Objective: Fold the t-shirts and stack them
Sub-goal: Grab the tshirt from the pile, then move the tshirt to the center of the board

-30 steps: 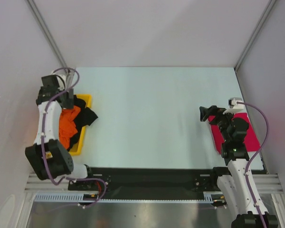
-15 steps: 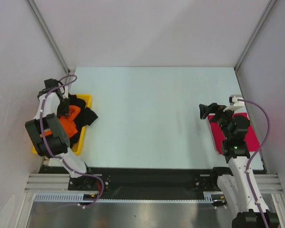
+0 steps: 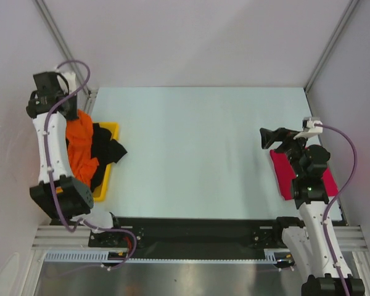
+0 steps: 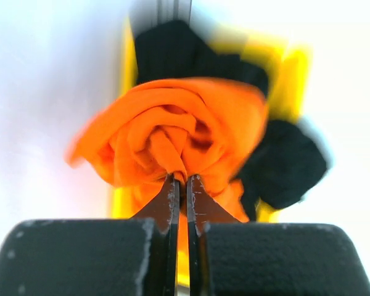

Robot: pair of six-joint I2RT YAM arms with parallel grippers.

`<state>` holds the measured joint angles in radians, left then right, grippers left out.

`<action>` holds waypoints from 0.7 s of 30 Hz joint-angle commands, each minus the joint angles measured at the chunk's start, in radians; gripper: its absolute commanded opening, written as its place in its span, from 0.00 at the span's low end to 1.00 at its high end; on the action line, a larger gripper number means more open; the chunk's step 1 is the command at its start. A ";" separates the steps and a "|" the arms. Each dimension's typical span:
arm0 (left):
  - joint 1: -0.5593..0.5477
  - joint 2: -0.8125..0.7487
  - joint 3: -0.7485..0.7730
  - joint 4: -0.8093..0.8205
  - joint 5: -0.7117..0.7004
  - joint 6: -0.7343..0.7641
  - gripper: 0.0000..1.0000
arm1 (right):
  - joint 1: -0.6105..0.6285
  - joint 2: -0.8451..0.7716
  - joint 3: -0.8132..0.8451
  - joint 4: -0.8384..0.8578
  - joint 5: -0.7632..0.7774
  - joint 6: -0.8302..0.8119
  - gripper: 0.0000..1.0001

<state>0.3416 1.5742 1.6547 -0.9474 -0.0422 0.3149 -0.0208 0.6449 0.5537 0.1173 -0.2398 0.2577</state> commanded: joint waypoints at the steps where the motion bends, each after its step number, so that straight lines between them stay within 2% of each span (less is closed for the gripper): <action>1: -0.164 -0.161 0.227 -0.089 0.149 0.009 0.00 | 0.015 0.045 0.106 0.030 -0.049 0.038 1.00; 3: -0.271 -0.175 0.335 -0.142 0.166 0.016 0.00 | 0.018 0.082 0.130 0.035 -0.058 0.051 1.00; 4: -0.388 -0.178 0.361 -0.157 0.182 0.027 0.00 | 0.050 0.090 0.153 0.036 -0.061 0.054 1.00; 7: -0.554 -0.195 0.433 -0.189 0.306 0.036 0.00 | 0.093 0.128 0.190 0.036 -0.064 0.057 1.00; 10: -0.637 -0.213 0.435 -0.169 0.422 0.030 0.00 | 0.127 0.154 0.206 0.027 -0.056 0.054 1.00; 13: -0.664 -0.217 0.427 -0.124 0.501 -0.002 0.00 | 0.174 0.173 0.218 0.019 -0.052 0.048 1.00; 15: -0.662 -0.214 0.375 -0.087 0.502 -0.014 0.00 | 0.206 0.180 0.226 0.009 -0.039 0.034 1.00; 20: -0.658 -0.214 0.079 0.088 0.426 -0.005 0.04 | 0.280 0.242 0.259 -0.065 -0.001 0.017 0.99; 21: -0.652 -0.214 0.033 0.117 0.404 -0.002 0.04 | 0.339 0.258 0.270 -0.085 0.016 0.002 0.98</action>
<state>-0.3161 1.3457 1.8011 -0.9565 0.3878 0.3149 0.2405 0.8703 0.7624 0.0818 -0.2638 0.2920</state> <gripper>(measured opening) 0.041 0.987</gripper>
